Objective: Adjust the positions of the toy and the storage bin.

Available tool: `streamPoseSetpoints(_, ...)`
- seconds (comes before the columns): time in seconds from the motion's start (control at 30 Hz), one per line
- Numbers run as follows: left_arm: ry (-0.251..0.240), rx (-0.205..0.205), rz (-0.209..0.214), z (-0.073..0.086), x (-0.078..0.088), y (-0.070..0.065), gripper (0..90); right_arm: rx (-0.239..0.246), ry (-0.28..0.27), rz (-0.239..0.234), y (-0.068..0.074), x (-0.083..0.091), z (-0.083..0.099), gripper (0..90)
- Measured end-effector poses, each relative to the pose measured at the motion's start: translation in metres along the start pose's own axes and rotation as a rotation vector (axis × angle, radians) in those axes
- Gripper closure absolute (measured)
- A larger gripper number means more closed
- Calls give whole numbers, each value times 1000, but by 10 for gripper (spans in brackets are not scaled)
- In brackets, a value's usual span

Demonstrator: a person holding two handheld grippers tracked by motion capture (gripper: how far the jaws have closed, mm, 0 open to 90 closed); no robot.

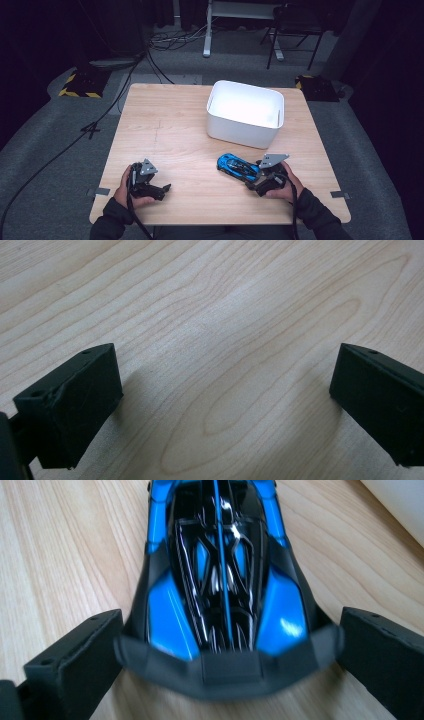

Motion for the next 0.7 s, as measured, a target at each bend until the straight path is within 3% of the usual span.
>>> streamPoseSetpoints(0.33, -3, 4, -8, -1, 0, 0, 6, 24, 8, 10, -1, -4, -5, 7)
streamPoseSetpoints(0.4, -2, 5, -8, -1, 0, 0, 6, -2, -3, -4, 2, -3, -7, 50)
streamPoseSetpoints(0.53, -1, 6, -8, -1, 0, 0, 6, 33, -35, 1, 3, -2, -9, 176)
streamPoseSetpoints(0.6, -1, 5, -8, -1, 0, 0, 6, 4, -48, -9, 4, -1, -9, 233)
streamPoseSetpoints(0.7, -1, 4, -8, -1, 0, 0, 6, 20, -53, -2, 2, 0, -7, 236)
Point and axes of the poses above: each handheld gripper's, and its own axes: x roughly backward along the jaws, z roughly out of its underside, y roughly to its left, the point moved 7 cm from there along -x, roughly forward along the jaws, and after that the axes turned 13 degrees about y, right-handed, at the moved point
